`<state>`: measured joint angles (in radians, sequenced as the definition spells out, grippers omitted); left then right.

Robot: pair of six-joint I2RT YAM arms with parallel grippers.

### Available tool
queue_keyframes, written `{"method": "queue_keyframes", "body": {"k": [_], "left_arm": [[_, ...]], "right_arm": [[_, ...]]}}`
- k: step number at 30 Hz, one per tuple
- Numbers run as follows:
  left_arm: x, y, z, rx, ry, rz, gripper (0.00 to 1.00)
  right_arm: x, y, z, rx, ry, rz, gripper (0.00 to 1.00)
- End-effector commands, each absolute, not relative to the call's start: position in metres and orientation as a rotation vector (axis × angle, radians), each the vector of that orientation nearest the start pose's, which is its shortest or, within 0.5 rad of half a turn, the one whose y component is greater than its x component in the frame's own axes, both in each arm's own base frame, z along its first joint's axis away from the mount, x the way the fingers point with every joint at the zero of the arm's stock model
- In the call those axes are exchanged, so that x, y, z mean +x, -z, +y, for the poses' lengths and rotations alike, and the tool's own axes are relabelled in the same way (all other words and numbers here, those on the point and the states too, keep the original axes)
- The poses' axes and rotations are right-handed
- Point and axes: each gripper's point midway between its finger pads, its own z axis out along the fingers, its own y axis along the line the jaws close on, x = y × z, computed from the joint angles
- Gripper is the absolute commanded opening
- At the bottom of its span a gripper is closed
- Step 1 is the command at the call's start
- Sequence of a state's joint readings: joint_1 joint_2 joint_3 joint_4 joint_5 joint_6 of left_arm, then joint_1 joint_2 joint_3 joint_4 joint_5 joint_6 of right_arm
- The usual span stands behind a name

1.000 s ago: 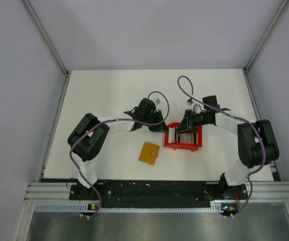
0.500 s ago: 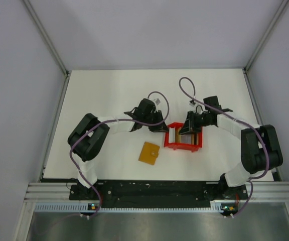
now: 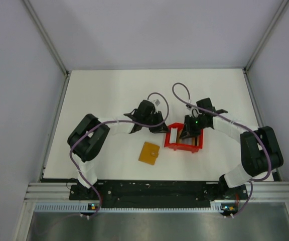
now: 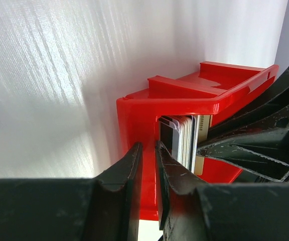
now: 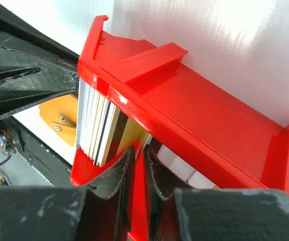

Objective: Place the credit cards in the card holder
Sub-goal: Pick up the credit card from the storage box.

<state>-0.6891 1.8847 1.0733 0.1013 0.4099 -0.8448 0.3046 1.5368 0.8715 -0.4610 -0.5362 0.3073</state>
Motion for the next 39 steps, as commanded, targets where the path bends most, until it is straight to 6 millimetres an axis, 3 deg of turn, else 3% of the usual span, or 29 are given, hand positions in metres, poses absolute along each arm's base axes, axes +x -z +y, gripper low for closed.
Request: {"method": "queue_keyframes", "body": {"k": [1,4,7,13,18,28,34,39], "left_arm": [[0.291,-0.077,-0.375,0.072,1.228,2.505,0.21],[0.291,-0.078,-0.375,0.071,1.227,2.505,0.21],[0.291,-0.077,-0.376,0.068,1.227,2.506,0.21],[0.289,-0.082,-0.374,0.056,1.245,2.487,0.21],[0.285,-0.098,-0.376,0.047,1.300,2.445,0.22],[0.270,-0.111,-0.378,0.042,1.349,2.420,0.27],[0.267,-0.110,-0.369,0.054,1.286,2.433,0.29],[0.271,-0.123,-0.348,0.061,1.148,2.395,0.38]], "right_arm": [[0.266,-0.053,0.181,-0.151,-0.776,2.744,0.10],[0.267,-0.052,0.181,-0.141,-0.715,2.744,0.10],[0.268,-0.052,0.186,-0.124,-0.731,2.727,0.00],[0.279,-0.064,0.188,-0.115,-0.730,2.655,0.00],[0.296,-0.085,0.176,-0.146,-0.612,2.587,0.00],[0.310,-0.089,0.162,-0.278,-0.541,2.612,0.00],[0.325,-0.093,0.157,-0.321,-0.504,2.620,0.00],[0.327,-0.122,0.157,-0.298,-0.518,2.544,0.00]]}}
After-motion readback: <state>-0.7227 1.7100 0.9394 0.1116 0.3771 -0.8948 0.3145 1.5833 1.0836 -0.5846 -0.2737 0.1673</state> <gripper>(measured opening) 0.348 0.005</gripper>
